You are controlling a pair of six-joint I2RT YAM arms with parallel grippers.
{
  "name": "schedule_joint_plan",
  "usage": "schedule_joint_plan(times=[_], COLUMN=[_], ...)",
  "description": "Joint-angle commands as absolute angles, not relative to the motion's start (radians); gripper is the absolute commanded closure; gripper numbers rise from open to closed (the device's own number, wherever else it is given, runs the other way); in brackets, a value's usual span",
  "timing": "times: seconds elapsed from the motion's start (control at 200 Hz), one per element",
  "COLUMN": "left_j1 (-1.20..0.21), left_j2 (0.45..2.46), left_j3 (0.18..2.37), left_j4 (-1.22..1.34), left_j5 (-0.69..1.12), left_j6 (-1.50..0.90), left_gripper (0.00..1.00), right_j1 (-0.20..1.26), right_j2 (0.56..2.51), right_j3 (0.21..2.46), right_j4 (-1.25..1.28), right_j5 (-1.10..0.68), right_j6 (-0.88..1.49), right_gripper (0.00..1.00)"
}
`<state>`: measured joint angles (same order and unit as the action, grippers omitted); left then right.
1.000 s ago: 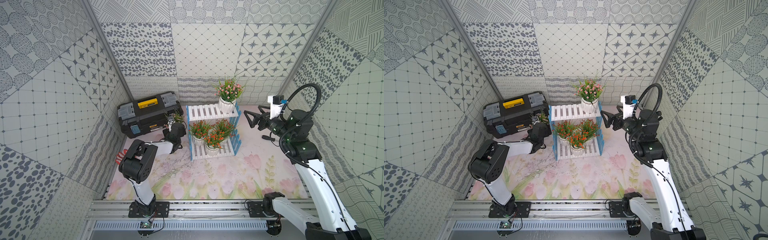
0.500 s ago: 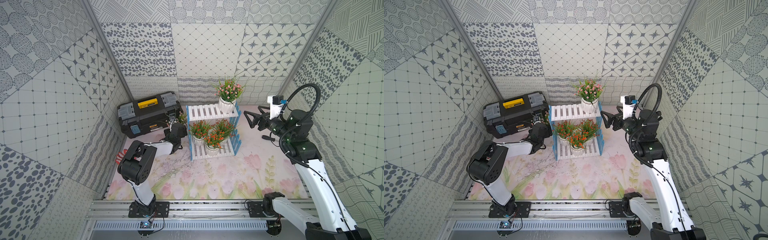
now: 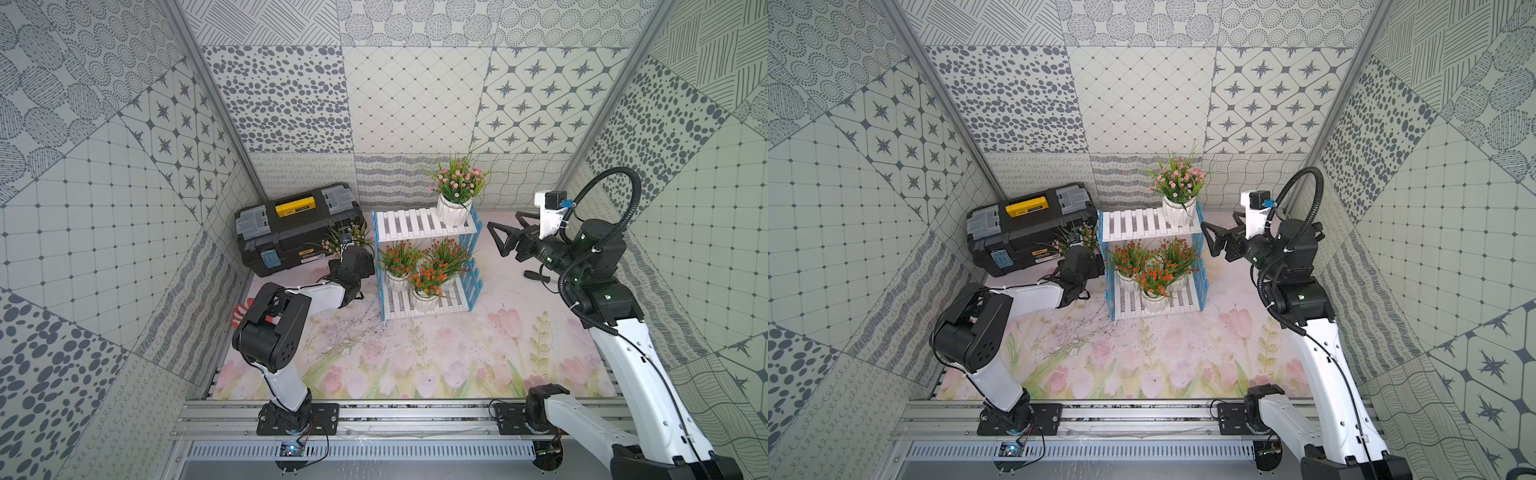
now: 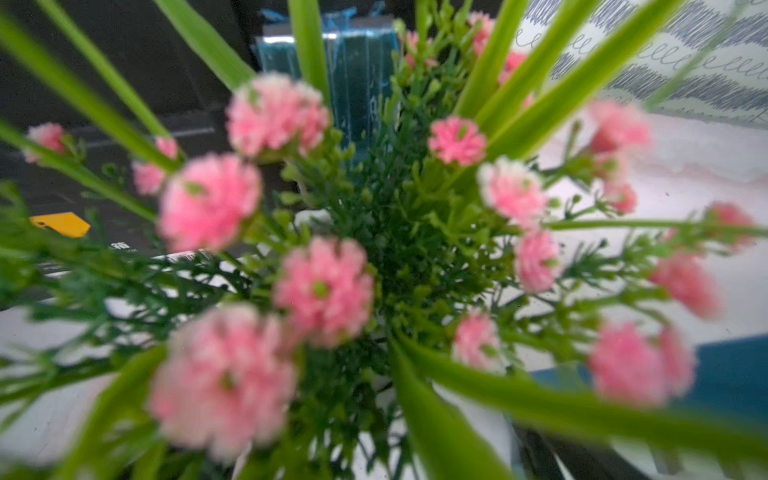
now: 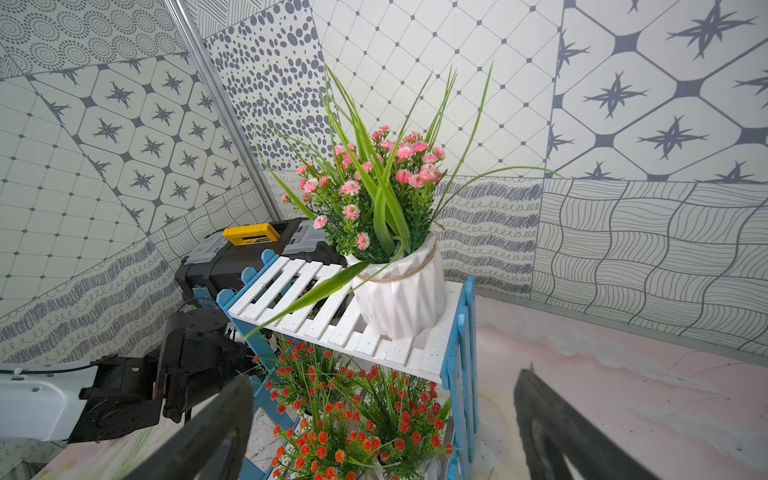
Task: Place the baby's breath potted plants on the rack by color
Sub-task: Pick up the baby's breath potted plant from the center of the board.
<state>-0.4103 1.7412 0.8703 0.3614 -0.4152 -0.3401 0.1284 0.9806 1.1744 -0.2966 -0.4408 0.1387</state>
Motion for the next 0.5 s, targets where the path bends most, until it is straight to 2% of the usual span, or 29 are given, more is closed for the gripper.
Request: schedule_joint_plan(times=[0.0, 0.49], left_j1=[-0.397, -0.365], left_j2=[1.754, 1.831], left_j3=[0.889, 0.983], left_j4=[0.33, 0.306], left_j5=[-0.434, -0.432], left_j6=[-0.348, -0.376], left_gripper=[0.05, 0.07], right_j1=[0.124, 0.124], right_j2=[0.965, 0.977], right_j3=[1.175, 1.164], right_j4=[-0.274, -0.265], right_j5=[-0.446, -0.45], right_j6=[0.123, 0.121], right_gripper=[0.02, 0.02])
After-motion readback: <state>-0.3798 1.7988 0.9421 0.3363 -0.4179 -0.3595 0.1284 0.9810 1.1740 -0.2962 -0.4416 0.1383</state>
